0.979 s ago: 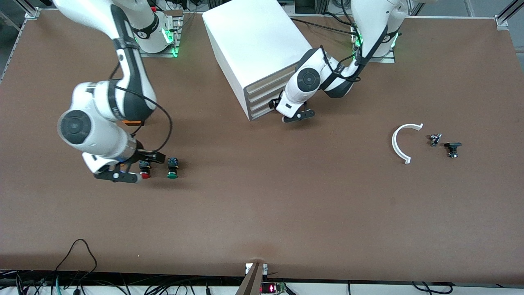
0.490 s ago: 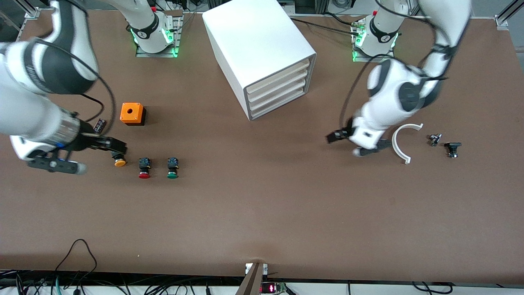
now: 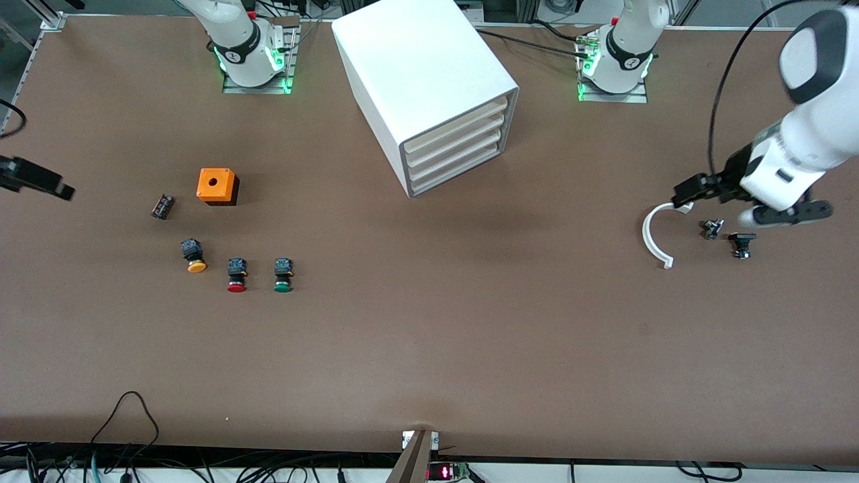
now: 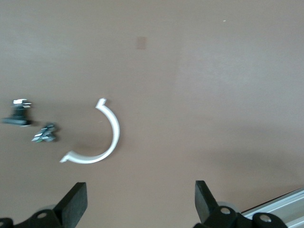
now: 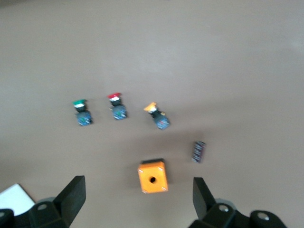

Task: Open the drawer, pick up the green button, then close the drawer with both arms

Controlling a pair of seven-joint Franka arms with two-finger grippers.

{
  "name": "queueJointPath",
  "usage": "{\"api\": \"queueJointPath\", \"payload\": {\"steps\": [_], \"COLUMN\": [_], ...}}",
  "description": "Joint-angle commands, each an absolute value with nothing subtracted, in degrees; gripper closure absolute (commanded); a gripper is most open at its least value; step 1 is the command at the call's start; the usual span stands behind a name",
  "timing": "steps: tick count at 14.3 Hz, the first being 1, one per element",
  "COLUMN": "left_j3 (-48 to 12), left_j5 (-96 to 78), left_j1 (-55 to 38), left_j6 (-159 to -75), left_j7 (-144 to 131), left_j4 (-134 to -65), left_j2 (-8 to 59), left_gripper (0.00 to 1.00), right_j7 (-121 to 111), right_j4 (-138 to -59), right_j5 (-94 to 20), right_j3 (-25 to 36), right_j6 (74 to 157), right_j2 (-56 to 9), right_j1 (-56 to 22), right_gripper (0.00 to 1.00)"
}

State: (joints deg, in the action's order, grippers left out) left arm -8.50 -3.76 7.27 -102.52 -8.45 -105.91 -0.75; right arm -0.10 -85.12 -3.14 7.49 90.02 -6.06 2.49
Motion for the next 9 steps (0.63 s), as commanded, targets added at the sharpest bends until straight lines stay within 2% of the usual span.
{"api": "queueJointPath", "payload": {"steps": [1,9], "left_j3": [-7.8,-7.8], "left_j5": [-1.7,-1.7], "left_j1": [6.8,6.9], "left_j6": [-99.2,-99.0], "left_j7": [-7.4,-7.6], "left_j4": [-104.5,-103.4], "left_j2": [-1.0,-1.3], "left_gripper": [0.0,0.0], "right_j7": [-0.3,4.2], "right_j4": [-88.1,-94.0], "right_j5": [0.8,1.8], "right_j3": [5.5,3.2], "right_j6": [88.8,87.6], "right_j2": [-3.4,2.5], "right_j1": [2.9,2.7], "right_gripper": [0.0,0.0]}}
